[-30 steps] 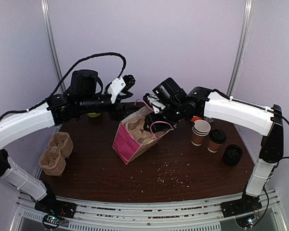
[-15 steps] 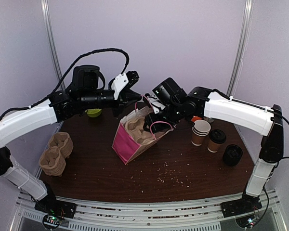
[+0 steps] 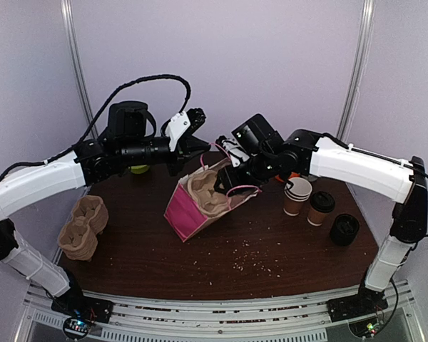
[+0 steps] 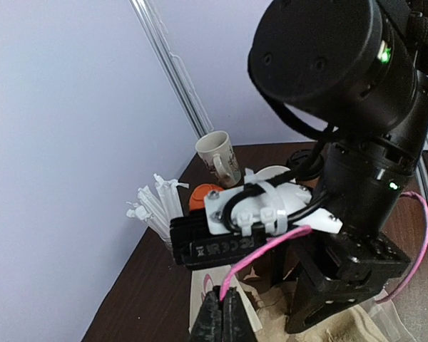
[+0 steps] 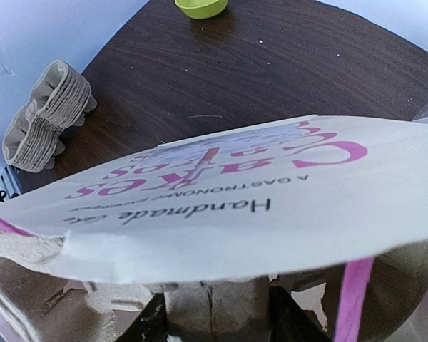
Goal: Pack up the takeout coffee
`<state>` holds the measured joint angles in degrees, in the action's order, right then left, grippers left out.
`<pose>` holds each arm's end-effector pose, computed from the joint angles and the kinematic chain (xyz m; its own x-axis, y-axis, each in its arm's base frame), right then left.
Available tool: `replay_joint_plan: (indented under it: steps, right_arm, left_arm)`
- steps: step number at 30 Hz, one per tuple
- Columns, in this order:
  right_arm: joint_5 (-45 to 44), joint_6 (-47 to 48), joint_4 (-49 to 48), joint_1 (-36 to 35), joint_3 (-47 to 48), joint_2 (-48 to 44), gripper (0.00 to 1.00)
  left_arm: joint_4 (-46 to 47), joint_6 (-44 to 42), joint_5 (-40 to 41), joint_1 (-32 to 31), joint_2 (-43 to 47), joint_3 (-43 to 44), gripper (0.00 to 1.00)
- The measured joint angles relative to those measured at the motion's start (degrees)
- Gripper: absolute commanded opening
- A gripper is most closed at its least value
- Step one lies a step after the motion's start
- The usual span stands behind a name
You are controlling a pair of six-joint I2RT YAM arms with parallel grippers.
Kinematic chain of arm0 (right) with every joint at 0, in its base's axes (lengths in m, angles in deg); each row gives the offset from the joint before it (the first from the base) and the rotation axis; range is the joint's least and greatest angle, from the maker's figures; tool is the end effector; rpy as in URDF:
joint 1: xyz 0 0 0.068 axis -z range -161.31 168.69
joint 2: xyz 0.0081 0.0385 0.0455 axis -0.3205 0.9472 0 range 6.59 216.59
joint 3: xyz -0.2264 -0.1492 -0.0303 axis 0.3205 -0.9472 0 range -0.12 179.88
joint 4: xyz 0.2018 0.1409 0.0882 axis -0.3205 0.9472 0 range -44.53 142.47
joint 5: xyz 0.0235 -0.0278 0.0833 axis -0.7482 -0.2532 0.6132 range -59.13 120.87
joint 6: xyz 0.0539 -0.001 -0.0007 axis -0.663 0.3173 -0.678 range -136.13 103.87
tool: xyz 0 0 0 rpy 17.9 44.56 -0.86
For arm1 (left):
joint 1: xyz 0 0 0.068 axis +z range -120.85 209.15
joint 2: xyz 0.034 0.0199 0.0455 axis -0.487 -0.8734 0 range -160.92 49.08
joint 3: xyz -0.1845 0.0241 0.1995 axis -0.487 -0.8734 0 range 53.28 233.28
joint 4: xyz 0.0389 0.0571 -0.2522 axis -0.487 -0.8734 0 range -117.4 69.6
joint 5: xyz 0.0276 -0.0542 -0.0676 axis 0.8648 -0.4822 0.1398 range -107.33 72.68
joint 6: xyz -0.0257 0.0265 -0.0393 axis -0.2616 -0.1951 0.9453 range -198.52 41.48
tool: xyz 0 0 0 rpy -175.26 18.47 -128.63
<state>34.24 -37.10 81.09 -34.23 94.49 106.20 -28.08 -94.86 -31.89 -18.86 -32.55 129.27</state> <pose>0.2373 0.3177 0.3409 -0.6612 -0.2824 -0.6951 -0.6283 0.7146 0.3074 0.2188 -0.2563 0.3854 0.1005 0.2954 -0.9501 0.8908 0.3986 0.2182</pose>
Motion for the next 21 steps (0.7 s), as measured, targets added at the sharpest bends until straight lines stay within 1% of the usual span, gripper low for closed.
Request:
replay_joint_plan:
  steps: [6,14,17,21]
  right_arm:
    - [-0.2,-0.9,-2.8,0.0,-3.0,-3.1,0.43]
    - [-0.2,-1.8,-6.1,0.0,-7.0,-5.7,0.44]
    - [-0.2,-1.8,-6.8,0.0,-8.0,-6.6,0.44]
    - [0.0,-1.7,-7.8,0.0,-8.8,-7.5,0.44]
  left_arm:
    - [2.1,3.9,2.6,0.0,1.5,-2.2,0.0]
    - [3.3,12.2,6.8,-0.1,1.6,-2.3,0.0]
    - [3.3,15.4,7.6,-0.1,1.5,-2.1,0.0]
    - [2.8,19.6,9.3,-0.1,0.2,0.2,0.0]
